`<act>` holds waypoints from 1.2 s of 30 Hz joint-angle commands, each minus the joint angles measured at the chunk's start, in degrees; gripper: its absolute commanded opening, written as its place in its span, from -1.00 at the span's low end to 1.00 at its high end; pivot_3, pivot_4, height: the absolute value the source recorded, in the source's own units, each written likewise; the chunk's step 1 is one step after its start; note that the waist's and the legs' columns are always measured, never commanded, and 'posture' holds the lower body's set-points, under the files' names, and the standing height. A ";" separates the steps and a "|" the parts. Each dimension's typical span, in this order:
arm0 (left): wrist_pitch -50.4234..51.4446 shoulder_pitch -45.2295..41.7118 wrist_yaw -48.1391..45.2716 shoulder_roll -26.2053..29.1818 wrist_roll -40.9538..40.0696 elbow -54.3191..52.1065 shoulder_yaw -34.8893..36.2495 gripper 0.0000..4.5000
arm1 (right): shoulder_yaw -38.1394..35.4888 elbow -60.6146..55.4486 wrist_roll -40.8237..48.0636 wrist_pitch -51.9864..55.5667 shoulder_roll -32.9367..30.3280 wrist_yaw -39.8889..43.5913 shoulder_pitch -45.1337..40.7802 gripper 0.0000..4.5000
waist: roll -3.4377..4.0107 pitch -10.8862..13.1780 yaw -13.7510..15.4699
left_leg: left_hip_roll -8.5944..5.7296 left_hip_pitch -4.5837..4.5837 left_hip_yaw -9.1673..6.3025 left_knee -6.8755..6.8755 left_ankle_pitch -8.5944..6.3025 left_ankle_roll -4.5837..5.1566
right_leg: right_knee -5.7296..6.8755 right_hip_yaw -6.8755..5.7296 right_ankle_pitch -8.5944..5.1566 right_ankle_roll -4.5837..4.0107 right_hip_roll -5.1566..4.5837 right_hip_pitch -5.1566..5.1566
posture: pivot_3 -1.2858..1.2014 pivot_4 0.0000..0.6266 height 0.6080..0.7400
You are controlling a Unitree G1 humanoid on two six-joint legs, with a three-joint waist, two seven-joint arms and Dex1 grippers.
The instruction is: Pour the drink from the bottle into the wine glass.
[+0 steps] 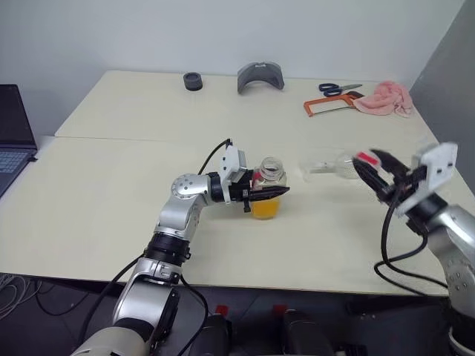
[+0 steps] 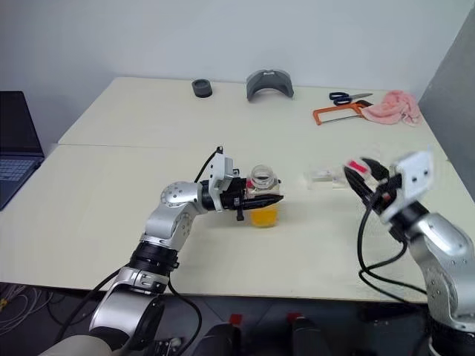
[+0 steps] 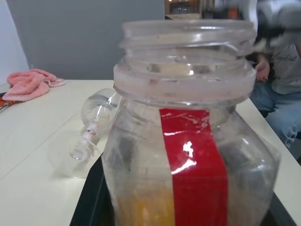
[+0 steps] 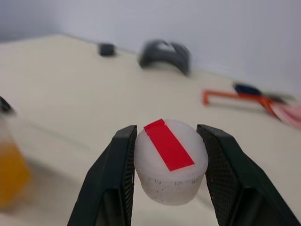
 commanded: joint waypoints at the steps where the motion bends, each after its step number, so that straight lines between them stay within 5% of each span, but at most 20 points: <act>1: -0.13 -1.00 0.63 0.27 -1.82 -2.34 1.55 -0.30 | -1.82 3.65 -1.48 -2.05 1.54 -1.28 3.62 -0.23 | 0.09 -0.03 -0.27 | 0.00 0.02 0.03 -0.01 0.00 0.00 | 0.05 0.07 0.00 0.00 0.00 -0.03 | 0.03 -0.52 1.00; 10: 0.30 -1.69 5.23 1.49 -2.19 -2.29 5.24 -0.30 | -1.98 5.19 -1.68 -2.41 -2.50 3.83 7.04 1.00 | 0.15 -0.04 -0.39 | 0.01 0.21 0.03 -0.01 0.00 0.00 | 0.19 0.22 -0.01 0.01 0.13 0.00 | 0.03 -0.52 1.00; 14: -2.31 -2.88 11.42 3.14 -0.41 0.47 8.99 -0.30 | -0.33 1.36 -1.85 -2.93 -8.96 8.75 4.83 1.00 | 0.15 -0.03 -0.40 | 0.00 0.20 0.04 0.01 0.00 0.00 | 0.18 0.18 -0.01 0.02 0.11 0.02 | 0.03 -0.52 1.00; 18: -5.48 -4.99 20.60 5.41 1.73 6.68 13.56 -0.30 | 7.94 -6.25 4.11 3.94 -10.90 11.79 -6.99 1.00 | 0.14 -0.02 -1.05 | 0.08 0.28 0.00 0.00 0.00 0.00 | 0.19 0.20 -0.01 0.02 0.17 0.02 | 0.03 -0.52 1.00; 26: -11.32 -8.30 34.65 9.28 3.75 19.38 19.75 -0.30 | 30.39 4.31 -2.03 9.12 4.34 7.20 -37.13 1.00 | 0.05 0.02 -1.51 | 0.04 0.12 -0.14 0.05 0.05 -0.07 | 0.23 0.09 0.00 0.01 0.07 -0.13 | 0.03 -0.52 1.00; 36: -14.28 -8.74 42.05 11.66 4.87 28.27 22.24 -0.30 | 38.04 16.17 -9.65 5.64 13.05 7.82 -46.23 1.00 | -0.04 -0.02 -0.23 | -0.02 -0.17 -0.37 0.03 0.16 -0.27 | -0.02 -0.13 0.01 0.02 -0.33 -0.25 | 0.03 -0.52 1.00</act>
